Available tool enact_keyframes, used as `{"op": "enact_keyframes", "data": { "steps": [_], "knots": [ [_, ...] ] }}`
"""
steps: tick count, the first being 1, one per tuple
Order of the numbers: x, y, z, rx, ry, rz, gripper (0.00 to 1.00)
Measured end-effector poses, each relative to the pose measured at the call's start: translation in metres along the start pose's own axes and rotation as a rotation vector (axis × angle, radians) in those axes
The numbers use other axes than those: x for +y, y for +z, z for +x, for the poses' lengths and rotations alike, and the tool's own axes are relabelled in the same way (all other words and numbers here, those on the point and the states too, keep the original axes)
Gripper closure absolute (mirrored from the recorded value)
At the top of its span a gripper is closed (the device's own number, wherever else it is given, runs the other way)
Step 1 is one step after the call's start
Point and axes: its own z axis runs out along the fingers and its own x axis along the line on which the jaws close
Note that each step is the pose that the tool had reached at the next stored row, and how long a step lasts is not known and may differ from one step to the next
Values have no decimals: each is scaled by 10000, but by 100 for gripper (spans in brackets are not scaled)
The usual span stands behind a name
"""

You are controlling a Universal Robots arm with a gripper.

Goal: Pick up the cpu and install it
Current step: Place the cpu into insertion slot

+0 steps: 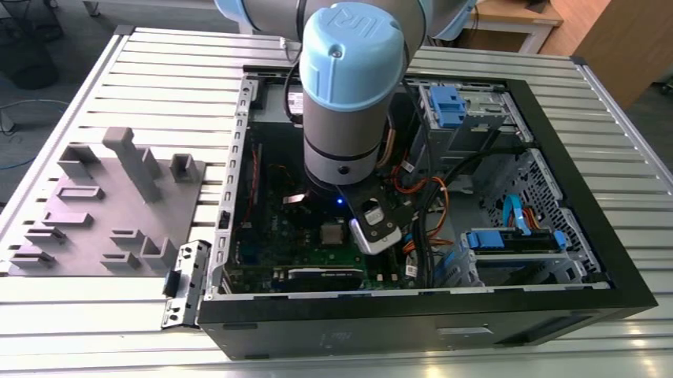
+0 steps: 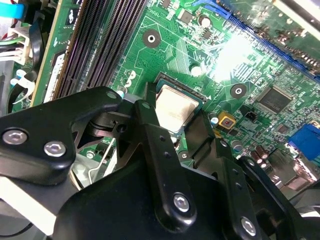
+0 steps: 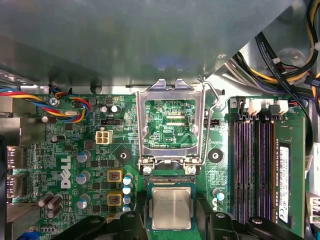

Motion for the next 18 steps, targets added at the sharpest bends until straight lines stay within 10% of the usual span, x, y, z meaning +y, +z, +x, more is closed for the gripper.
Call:
{"op": "enact_keyframes", "data": {
  "steps": [18],
  "knots": [
    [0,26,7,-2,0,-1,53]
  ]
}}
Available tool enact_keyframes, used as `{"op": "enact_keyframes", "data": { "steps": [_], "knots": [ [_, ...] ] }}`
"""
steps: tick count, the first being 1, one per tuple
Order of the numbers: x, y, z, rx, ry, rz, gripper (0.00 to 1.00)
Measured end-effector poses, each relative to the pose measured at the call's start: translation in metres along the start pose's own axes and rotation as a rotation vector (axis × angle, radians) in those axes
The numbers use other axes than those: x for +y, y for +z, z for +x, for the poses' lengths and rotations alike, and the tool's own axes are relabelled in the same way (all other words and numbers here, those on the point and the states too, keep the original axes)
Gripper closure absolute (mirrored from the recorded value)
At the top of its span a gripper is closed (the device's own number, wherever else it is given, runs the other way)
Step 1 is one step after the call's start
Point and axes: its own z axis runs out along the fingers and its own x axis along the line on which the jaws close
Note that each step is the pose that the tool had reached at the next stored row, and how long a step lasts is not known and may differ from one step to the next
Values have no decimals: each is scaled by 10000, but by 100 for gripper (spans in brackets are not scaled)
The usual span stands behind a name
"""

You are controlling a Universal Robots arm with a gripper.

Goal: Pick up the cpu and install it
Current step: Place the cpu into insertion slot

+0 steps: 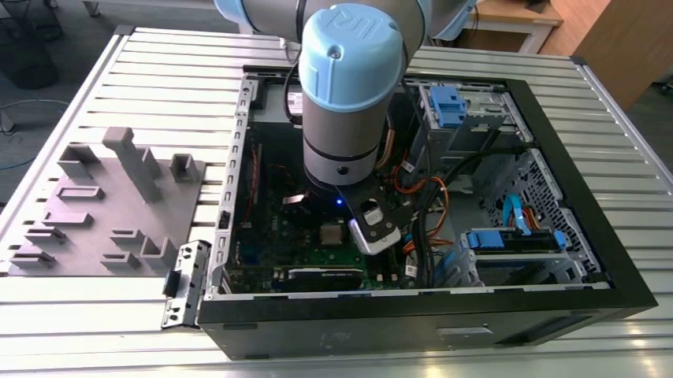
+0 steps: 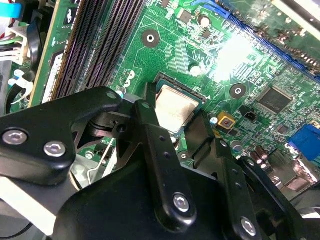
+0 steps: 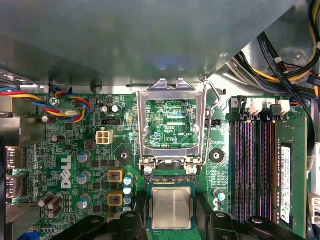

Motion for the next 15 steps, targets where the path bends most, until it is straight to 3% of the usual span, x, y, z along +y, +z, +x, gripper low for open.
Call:
{"op": "enact_keyframes", "data": {
  "steps": [12,13,15],
  "knots": [
    [1,4,-2,-6,-3,-5,52],
    [1,4,-2,-3,-2,-5,47],
    [0,3,0,-1,0,-3,47]
  ]
}}
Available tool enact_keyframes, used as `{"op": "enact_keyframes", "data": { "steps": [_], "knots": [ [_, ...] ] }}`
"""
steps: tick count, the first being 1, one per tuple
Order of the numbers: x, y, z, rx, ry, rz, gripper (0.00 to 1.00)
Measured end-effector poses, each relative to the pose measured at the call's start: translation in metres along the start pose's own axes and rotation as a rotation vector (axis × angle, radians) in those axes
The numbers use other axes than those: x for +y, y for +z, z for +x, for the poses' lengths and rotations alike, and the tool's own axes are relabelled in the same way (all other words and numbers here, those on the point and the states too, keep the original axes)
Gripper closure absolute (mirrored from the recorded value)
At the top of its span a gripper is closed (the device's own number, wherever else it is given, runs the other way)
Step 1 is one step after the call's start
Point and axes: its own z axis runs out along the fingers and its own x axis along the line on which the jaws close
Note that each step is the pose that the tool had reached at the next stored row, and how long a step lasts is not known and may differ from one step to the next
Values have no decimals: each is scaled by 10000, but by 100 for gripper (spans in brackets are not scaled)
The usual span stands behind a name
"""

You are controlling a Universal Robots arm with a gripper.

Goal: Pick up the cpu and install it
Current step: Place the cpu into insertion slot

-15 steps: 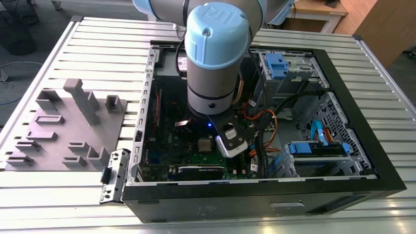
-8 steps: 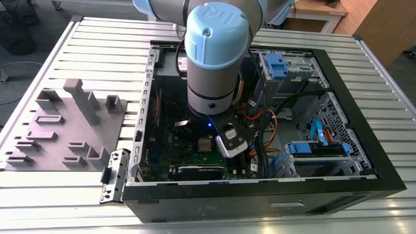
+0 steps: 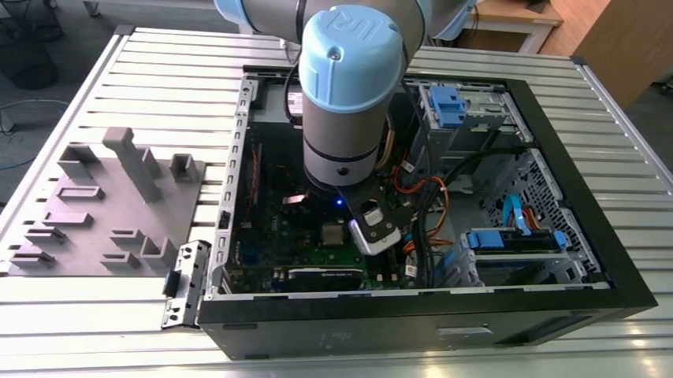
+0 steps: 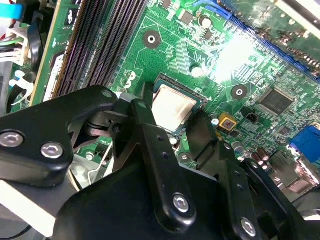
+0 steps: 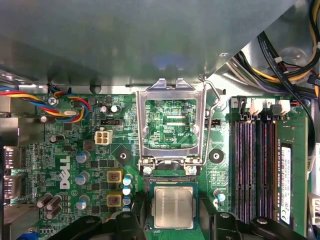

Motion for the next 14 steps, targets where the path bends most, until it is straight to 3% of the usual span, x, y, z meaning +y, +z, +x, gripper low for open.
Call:
{"op": "enact_keyframes", "data": {
  "steps": [14],
  "knots": [
    [0,-1,39,-5,-1,0,47]
  ]
}}
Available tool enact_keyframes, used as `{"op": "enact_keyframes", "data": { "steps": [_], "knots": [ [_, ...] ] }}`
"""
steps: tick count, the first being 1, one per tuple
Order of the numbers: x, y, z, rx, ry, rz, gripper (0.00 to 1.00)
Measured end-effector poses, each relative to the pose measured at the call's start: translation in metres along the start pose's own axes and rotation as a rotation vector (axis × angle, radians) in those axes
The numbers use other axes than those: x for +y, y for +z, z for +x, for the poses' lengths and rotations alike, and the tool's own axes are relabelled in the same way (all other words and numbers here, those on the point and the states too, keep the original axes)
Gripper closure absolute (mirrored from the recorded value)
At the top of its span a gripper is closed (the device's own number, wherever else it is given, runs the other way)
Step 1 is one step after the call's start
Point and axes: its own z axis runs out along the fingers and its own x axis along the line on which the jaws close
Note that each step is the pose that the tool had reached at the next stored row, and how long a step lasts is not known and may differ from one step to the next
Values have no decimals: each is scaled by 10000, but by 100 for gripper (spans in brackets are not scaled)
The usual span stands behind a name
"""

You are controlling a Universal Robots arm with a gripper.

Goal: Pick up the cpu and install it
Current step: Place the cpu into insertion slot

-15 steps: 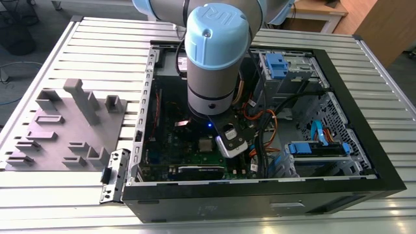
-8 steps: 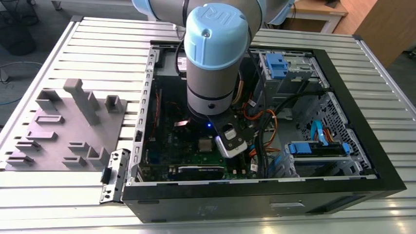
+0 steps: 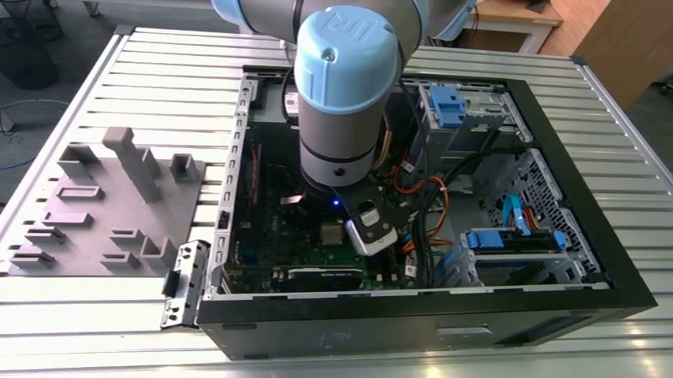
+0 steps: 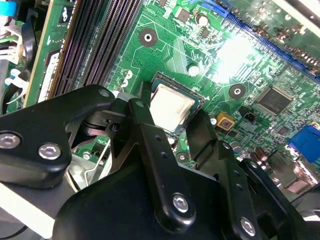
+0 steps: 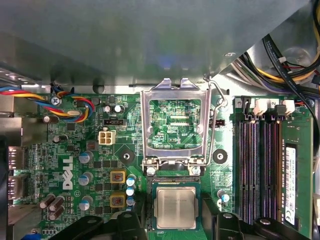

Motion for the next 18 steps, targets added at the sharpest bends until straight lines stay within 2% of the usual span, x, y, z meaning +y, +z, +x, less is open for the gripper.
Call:
{"op": "enact_keyframes", "data": {
  "steps": [11,18],
  "knots": [
    [0,-2,3,0,0,1,47],
    [1,-31,2,0,1,1,47]
  ]
}}
